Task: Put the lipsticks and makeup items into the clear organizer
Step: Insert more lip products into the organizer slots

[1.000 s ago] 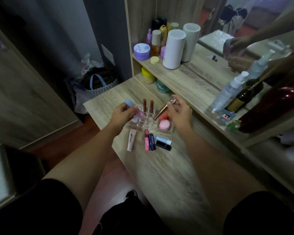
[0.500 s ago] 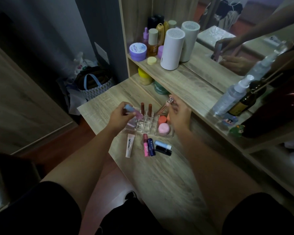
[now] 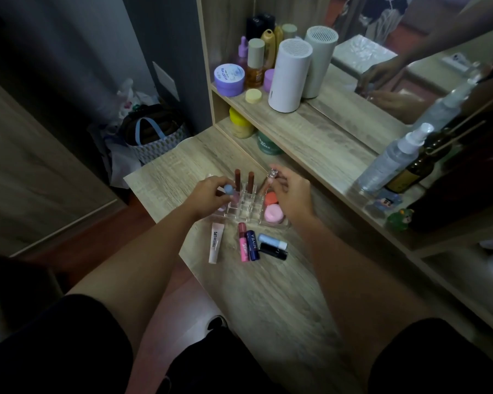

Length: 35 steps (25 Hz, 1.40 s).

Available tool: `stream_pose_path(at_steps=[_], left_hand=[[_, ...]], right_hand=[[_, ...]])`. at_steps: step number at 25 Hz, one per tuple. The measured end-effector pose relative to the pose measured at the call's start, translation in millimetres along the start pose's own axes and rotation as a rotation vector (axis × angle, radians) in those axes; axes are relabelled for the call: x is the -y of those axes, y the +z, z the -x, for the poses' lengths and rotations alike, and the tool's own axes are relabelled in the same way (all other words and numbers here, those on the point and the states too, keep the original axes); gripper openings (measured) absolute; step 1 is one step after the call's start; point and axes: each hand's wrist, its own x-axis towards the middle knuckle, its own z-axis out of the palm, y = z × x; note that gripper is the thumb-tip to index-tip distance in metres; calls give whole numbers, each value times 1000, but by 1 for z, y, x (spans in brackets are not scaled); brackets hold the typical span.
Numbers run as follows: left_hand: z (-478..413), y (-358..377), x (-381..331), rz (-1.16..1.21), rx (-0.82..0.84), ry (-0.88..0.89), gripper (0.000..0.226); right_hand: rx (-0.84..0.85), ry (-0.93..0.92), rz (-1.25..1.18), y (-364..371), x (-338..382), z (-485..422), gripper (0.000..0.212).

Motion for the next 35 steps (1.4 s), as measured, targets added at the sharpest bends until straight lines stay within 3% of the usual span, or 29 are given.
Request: stream_pose_path(at_steps=[6,13,35], left_hand=[[-2,6,-4,-191,-24,54,32],[-4,10,-9,-152,-101,80,19],[10,2,-8,-173,-144,53,28]], right_hand=[[23,6,-2,8,4,1,41],[42,36,12,10,4,-4,32],[108,59,-17,1,19,1,41]])
